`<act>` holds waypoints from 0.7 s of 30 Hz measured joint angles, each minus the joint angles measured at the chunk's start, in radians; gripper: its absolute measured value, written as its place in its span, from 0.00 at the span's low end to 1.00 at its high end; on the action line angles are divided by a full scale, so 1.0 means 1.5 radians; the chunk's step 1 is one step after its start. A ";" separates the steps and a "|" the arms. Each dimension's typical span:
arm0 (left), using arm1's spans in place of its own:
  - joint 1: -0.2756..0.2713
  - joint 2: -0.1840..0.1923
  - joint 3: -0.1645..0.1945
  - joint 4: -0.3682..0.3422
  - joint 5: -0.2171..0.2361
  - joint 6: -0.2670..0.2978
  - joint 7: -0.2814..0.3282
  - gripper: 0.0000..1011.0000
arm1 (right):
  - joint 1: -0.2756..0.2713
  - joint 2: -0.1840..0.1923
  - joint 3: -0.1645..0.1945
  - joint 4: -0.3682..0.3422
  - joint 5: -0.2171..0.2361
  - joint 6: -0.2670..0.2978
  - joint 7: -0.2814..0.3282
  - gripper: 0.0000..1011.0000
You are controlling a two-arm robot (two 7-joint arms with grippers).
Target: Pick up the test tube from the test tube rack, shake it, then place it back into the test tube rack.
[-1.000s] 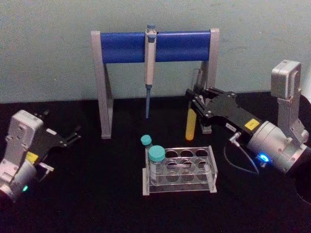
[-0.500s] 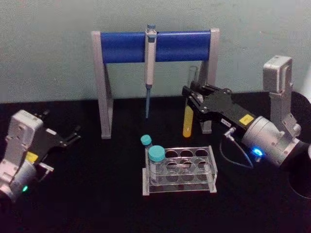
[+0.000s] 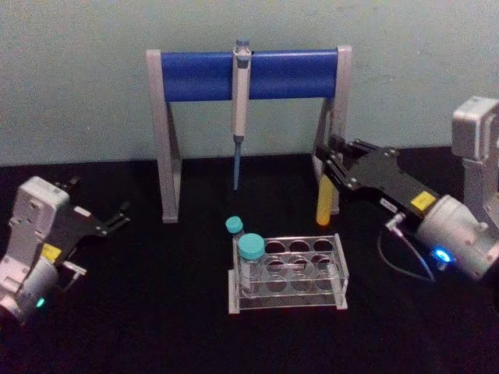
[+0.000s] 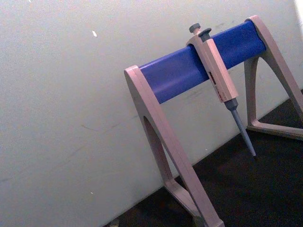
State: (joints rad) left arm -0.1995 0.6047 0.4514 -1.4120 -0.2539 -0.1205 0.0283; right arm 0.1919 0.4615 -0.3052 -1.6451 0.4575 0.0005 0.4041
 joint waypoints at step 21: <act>0.000 0.000 0.000 0.000 0.000 0.000 0.000 0.99 | 0.022 -0.029 -0.041 0.023 0.033 -0.005 0.042 0.23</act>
State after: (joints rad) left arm -0.1996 0.6047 0.4514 -1.4120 -0.2539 -0.1205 0.0282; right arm 0.2249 0.4184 -0.3668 -1.6107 0.5070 -0.0075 0.4667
